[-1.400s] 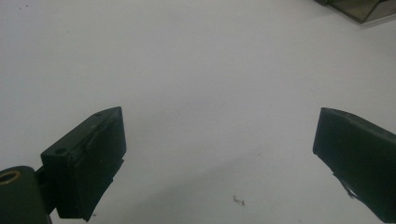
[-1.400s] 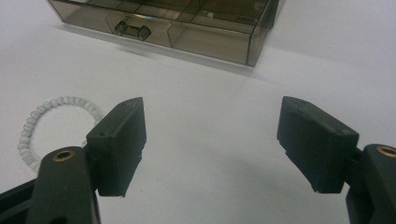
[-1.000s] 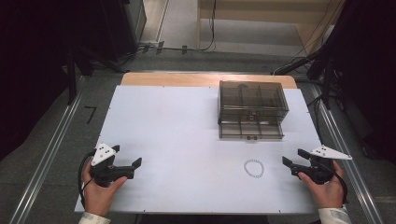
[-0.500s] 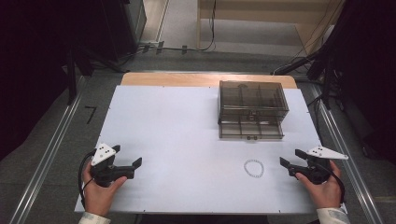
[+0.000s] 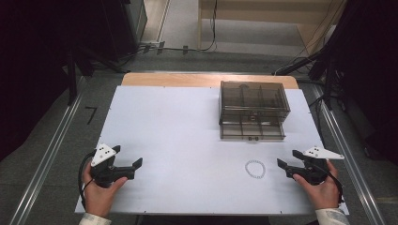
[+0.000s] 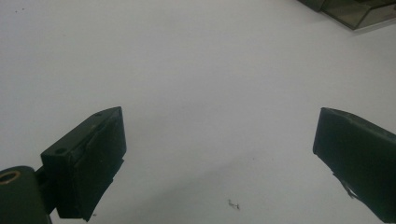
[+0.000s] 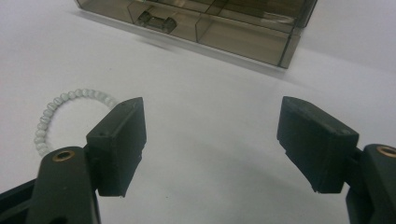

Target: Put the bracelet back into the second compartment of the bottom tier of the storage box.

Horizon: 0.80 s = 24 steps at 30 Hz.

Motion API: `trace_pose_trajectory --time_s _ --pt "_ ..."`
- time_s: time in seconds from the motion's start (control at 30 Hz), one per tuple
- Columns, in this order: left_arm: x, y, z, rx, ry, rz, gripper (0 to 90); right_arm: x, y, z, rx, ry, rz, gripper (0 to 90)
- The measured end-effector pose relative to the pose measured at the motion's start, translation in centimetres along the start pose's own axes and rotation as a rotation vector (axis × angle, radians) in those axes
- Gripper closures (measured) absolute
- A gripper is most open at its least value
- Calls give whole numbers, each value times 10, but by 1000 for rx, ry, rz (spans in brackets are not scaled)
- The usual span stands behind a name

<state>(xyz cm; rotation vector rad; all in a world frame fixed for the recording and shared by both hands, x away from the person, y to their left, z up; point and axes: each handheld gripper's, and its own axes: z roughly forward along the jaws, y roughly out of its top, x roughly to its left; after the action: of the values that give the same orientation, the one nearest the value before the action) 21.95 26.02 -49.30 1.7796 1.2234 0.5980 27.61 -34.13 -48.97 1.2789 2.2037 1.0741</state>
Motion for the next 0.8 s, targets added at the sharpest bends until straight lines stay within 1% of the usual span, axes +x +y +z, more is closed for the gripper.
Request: trace_pose_trajectory --time_s 0.13,0.27,0.4,0.7,0.8 --pt "0 0 0 -3 2 -2 33 2 1 3 10 -1 -2 223" --pt "0 0 0 -4 1 -4 33 4 2 5 14 4 -13 223" --pt "0 0 0 -4 0 -4 33 8 3 9 30 4 -33 223" --pt "1 0 0 1 -1 -1 33 14 6 13 38 14 -50 223" --pt "0 0 0 -4 0 -3 33 15 6 14 43 11 -58 224"
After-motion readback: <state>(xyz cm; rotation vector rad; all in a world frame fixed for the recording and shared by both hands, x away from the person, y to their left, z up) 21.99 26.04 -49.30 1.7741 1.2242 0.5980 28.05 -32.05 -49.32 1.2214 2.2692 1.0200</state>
